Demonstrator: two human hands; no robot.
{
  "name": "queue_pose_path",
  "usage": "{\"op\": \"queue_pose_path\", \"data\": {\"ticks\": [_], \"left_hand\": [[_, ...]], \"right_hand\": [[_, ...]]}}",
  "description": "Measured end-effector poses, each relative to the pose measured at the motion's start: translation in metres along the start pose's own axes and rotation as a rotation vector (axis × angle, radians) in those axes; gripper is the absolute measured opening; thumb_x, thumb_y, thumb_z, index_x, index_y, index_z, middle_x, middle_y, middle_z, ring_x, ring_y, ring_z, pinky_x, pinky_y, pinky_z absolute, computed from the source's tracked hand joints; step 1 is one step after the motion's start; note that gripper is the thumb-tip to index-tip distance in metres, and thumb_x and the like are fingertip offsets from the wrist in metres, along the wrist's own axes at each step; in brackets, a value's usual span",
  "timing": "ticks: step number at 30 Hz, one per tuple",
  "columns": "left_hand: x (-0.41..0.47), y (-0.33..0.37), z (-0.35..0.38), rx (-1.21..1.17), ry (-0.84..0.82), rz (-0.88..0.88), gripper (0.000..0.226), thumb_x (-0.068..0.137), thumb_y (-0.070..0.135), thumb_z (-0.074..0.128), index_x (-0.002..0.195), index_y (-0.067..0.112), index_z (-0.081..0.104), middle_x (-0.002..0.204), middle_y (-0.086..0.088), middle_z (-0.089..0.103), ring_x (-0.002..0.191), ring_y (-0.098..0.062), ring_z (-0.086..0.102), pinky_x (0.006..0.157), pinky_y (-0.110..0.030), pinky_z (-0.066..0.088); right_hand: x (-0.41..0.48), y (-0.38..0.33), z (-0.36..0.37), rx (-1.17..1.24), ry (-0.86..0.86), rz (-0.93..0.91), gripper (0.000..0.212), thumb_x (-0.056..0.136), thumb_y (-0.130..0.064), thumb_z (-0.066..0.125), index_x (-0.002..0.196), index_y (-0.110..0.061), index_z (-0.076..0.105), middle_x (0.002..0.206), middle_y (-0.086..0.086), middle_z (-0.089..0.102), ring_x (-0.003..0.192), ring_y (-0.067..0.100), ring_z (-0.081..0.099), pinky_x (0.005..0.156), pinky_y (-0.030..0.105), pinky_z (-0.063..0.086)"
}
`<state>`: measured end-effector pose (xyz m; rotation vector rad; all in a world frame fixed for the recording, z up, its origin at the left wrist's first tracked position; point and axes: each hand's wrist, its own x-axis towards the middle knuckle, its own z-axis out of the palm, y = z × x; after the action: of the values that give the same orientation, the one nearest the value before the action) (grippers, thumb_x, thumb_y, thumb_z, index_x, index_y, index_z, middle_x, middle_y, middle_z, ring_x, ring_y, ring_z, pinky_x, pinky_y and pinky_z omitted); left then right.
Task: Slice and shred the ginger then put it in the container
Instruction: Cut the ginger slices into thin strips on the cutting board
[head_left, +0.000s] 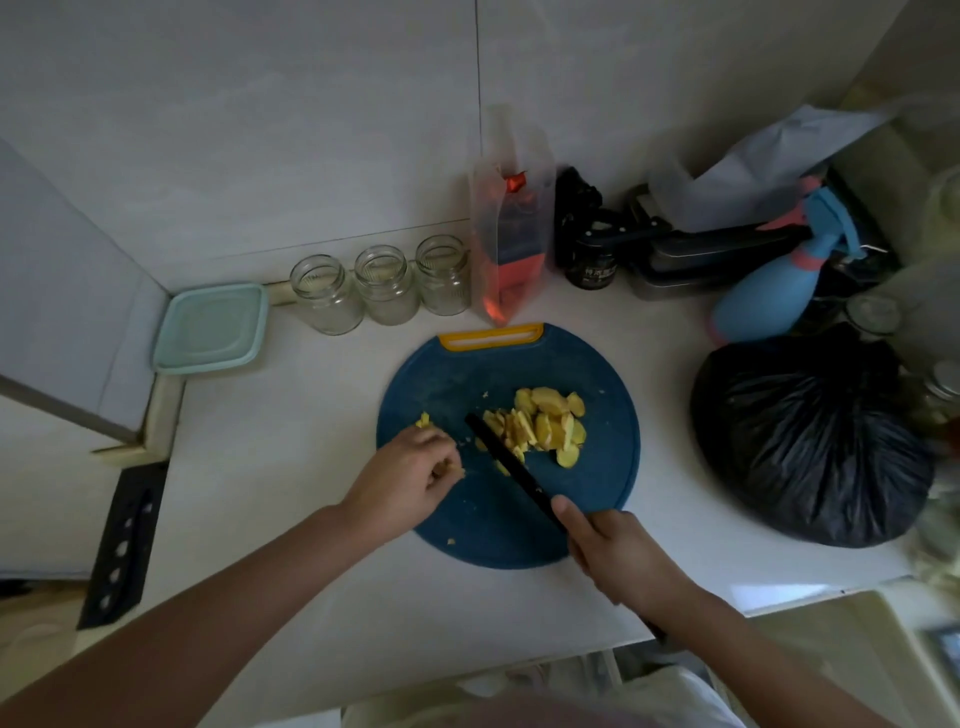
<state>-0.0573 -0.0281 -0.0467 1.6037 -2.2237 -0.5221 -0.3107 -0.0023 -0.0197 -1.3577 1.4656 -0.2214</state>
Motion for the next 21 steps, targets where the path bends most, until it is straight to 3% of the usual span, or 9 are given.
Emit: {"op": "queue_pose_path", "data": {"ticks": [3, 6, 8, 10, 14, 17, 21], "left_hand": [[0.008, 0.016, 0.002, -0.297, -0.032, -0.332, 0.006, 0.084, 0.016, 0.071, 0.081, 0.015, 0.066, 0.079, 0.011, 0.059, 0.062, 0.002, 0.056, 0.061, -0.007, 0.042], [0.015, 0.023, 0.012, -0.534, -0.157, -0.600, 0.008, 0.085, 0.014, 0.071, 0.085, 0.009, 0.064, 0.072, 0.000, 0.067, 0.056, 0.000, 0.061, 0.057, -0.015, 0.052], [0.017, 0.024, 0.015, -0.540, -0.159, -0.650, 0.012, 0.083, 0.015, 0.074, 0.083, 0.011, 0.063, 0.070, -0.003, 0.069, 0.058, -0.008, 0.065, 0.060, -0.023, 0.057], [0.021, 0.025, 0.014, -0.431, -0.168, -0.615, 0.015, 0.081, 0.019, 0.076, 0.081, 0.013, 0.062, 0.070, -0.002, 0.068, 0.059, -0.011, 0.065, 0.063, -0.030, 0.058], [0.037, 0.027, 0.000, -0.080, -0.143, -0.437, 0.020, 0.083, 0.031, 0.072, 0.090, 0.014, 0.065, 0.083, 0.001, 0.067, 0.075, -0.015, 0.063, 0.068, -0.030, 0.050], [0.055, 0.032, -0.003, -0.065, -0.074, -0.186, 0.027, 0.086, 0.018, 0.068, 0.112, 0.014, 0.064, 0.107, -0.002, 0.062, 0.094, -0.017, 0.061, 0.082, -0.031, 0.049], [0.076, 0.035, 0.001, 0.010, -0.211, 0.093, 0.034, 0.088, 0.013, 0.065, 0.122, 0.015, 0.062, 0.122, -0.003, 0.056, 0.115, -0.019, 0.047, 0.097, -0.024, 0.034]], "right_hand": [[-0.002, -0.008, -0.012, 0.108, 0.057, 0.004, 0.062, 0.096, -0.054, 0.040, 0.056, -0.009, 0.050, 0.049, 0.000, 0.049, 0.039, 0.009, 0.044, 0.044, 0.020, 0.039], [0.003, -0.013, -0.022, 0.162, 0.131, 0.014, 0.063, 0.096, -0.056, 0.039, 0.054, -0.011, 0.048, 0.045, 0.000, 0.047, 0.038, 0.013, 0.045, 0.044, 0.023, 0.041], [0.007, -0.014, -0.029, 0.168, 0.165, 0.021, 0.065, 0.096, -0.058, 0.037, 0.054, -0.010, 0.048, 0.046, 0.003, 0.047, 0.039, 0.016, 0.045, 0.045, 0.023, 0.042], [0.011, -0.014, -0.034, 0.174, 0.186, 0.034, 0.065, 0.096, -0.059, 0.035, 0.056, -0.010, 0.049, 0.046, 0.003, 0.047, 0.039, 0.016, 0.045, 0.047, 0.024, 0.043], [0.015, -0.014, -0.035, 0.177, 0.184, 0.047, 0.064, 0.096, -0.060, 0.034, 0.058, -0.010, 0.050, 0.045, 0.002, 0.048, 0.038, 0.015, 0.044, 0.051, 0.026, 0.044], [0.017, -0.016, -0.033, 0.201, 0.193, 0.047, 0.064, 0.096, -0.061, 0.034, 0.061, -0.010, 0.051, 0.046, 0.003, 0.048, 0.038, 0.015, 0.044, 0.049, 0.025, 0.043], [0.017, -0.017, -0.028, 0.234, 0.194, 0.038, 0.064, 0.096, -0.061, 0.034, 0.063, -0.008, 0.051, 0.047, 0.005, 0.048, 0.039, 0.016, 0.044, 0.047, 0.024, 0.042]]}}
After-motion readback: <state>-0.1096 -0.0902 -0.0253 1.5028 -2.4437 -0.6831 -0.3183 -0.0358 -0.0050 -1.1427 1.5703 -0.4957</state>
